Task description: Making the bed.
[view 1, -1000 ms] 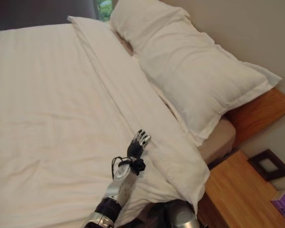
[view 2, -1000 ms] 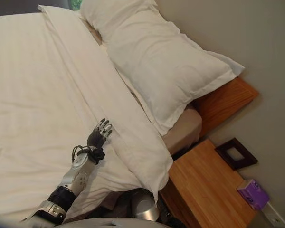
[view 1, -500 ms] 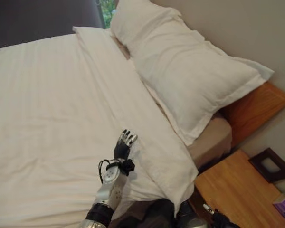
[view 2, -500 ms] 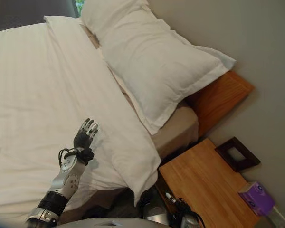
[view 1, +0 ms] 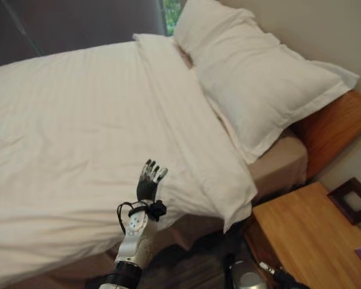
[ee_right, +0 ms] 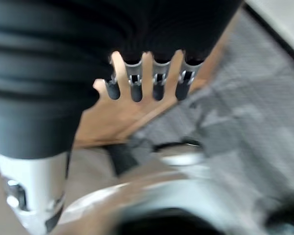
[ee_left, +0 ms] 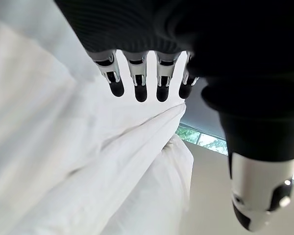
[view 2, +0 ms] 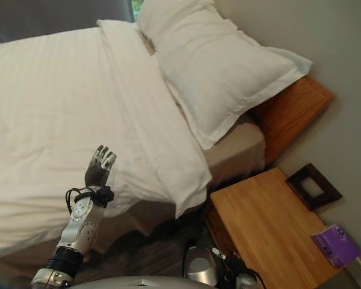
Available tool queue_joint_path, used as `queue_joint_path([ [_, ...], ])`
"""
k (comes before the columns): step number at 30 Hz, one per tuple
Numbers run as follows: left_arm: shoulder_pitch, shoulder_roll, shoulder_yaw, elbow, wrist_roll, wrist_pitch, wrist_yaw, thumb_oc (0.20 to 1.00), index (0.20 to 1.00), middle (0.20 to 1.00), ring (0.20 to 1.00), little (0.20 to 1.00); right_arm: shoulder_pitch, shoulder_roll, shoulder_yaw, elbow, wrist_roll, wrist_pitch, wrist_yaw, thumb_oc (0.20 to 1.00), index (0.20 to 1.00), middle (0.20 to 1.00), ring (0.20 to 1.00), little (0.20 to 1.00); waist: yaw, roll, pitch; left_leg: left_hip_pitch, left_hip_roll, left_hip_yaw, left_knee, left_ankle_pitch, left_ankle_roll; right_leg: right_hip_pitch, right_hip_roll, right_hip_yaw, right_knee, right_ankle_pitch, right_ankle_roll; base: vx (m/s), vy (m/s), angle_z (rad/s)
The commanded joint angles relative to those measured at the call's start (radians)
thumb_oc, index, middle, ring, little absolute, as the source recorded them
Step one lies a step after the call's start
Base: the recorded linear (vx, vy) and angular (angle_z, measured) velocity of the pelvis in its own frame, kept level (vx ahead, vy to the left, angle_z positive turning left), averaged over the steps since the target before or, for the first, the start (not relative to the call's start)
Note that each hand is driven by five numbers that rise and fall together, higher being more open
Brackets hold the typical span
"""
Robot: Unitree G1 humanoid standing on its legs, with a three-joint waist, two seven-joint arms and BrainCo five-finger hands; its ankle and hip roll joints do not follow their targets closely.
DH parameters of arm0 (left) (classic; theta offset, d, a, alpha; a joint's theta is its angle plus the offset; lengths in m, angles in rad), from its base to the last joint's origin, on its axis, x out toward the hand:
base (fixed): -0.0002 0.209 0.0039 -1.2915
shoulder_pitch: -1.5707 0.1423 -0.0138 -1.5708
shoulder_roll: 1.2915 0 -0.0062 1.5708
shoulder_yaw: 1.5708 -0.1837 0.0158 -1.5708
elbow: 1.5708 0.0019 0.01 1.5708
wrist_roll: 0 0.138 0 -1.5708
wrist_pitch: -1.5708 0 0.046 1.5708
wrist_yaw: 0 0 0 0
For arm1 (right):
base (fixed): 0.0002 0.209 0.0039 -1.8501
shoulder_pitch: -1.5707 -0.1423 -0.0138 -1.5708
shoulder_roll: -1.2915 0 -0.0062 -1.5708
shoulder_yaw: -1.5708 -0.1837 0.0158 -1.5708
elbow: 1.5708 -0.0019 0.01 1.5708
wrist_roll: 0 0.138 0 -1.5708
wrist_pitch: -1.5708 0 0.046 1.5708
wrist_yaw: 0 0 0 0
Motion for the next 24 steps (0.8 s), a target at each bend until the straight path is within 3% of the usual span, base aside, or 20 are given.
queue_joint_path([
  [1,0.013,0.067,0.007,-0.107,0.084,-0.041,-0.029,1.000,1.000,1.000,1.000,1.000,-0.034,0.069,0.077,-0.047,0.048,-0.017,0.021,1.000,1.000,1.000,1.000,1.000,-0.021,-0.016,0.018,-0.002,0.040,0.009,-0.019,0.006,0.059,0.010,0.020,0.099,-0.149,0.126,0.135,-0.41,0.113,-0.37],
  [4,0.021,0.088,0.018,-0.129,0.098,-0.046,-0.040,1.000,1.000,1.000,1.000,1.000,-0.016,0.077,0.073,-0.059,0.090,-0.023,0.043,1.000,1.000,1.000,1.000,1.000,-0.001,-0.005,0.019,-0.045,0.025,0.026,-0.038,0.047,0.078,0.083,0.032,0.131,-0.106,0.051,0.110,-0.33,0.106,-0.40],
  [6,0.034,0.094,0.034,-0.132,0.104,-0.044,-0.043,1.000,1.000,1.000,1.000,1.000,-0.005,0.082,0.054,-0.051,0.123,-0.023,0.053,1.000,1.000,1.000,1.000,1.000,0.009,-0.009,-0.001,-0.065,0.014,0.036,-0.047,0.058,0.075,0.130,0.024,0.134,-0.142,0.040,0.101,-0.14,0.048,-0.22],
  [7,0.010,0.103,0.058,-0.101,0.109,-0.042,-0.013,0.366,0.366,0.366,0.366,0.366,0.009,0.082,0.028,-0.031,0.135,-0.023,0.045,1.000,1.000,1.000,1.000,1.000,0.011,-0.012,-0.020,-0.070,0.006,0.048,-0.048,0.059,0.073,0.168,0.016,0.127,-0.206,0.028,0.099,0.00,0.041,-0.44],
  [8,0.013,0.103,0.074,-0.090,0.121,-0.042,-0.017,0.200,0.200,0.200,0.200,0.200,0.015,0.087,0.015,-0.011,0.142,-0.021,0.040,1.000,1.000,1.000,1.000,1.000,0.015,-0.012,-0.033,-0.067,0.004,0.062,-0.047,0.059,0.070,0.192,0.014,0.122,-0.253,0.029,0.101,0.08,0.006,-0.55],
  [12,0.040,0.116,0.143,-0.135,0.135,-0.070,0.013,0.200,0.200,0.200,0.200,0.200,0.029,0.080,-0.010,0.035,0.146,-0.022,0.039,1.000,1.000,1.000,1.000,1.000,0.019,-0.006,-0.060,-0.054,0.013,0.106,-0.053,0.068,0.062,0.206,0.021,0.122,-0.312,0.044,0.102,0.06,-0.027,-0.49],
  [18,0.008,0.160,0.233,-0.113,0.195,-0.098,0.102,0.200,0.200,0.200,0.200,0.200,0.054,0.063,-0.033,0.066,0.164,-0.020,0.043,1.000,1.000,1.000,1.000,1.000,0.012,-0.009,-0.062,-0.052,0.033,0.094,-0.058,0.090,0.042,0.220,0.027,0.096,-0.315,0.026,0.095,0.07,-0.069,-0.04],
  [21,-0.011,0.170,0.239,-0.110,0.213,-0.107,0.113,0.200,0.200,0.200,0.200,0.200,0.063,0.051,-0.033,0.067,0.169,-0.019,0.047,1.000,1.000,1.000,1.000,1.000,0.006,-0.006,-0.050,-0.061,0.044,0.095,-0.058,0.102,0.033,0.214,0.032,0.087,-0.315,0.017,0.092,0.07,-0.109,0.07],
  [24,-0.018,0.130,0.217,-0.148,0.155,-0.125,0.084,0.200,0.200,0.200,0.200,0.200,0.058,0.032,-0.017,0.059,0.165,-0.021,0.049,1.000,1.000,1.000,1.000,1.000,0.003,-0.001,-0.032,-0.079,0.057,0.103,-0.058,0.112,0.025,0.197,0.037,0.082,-0.315,0.008,0.088,0.00,-0.093,0.16],
])
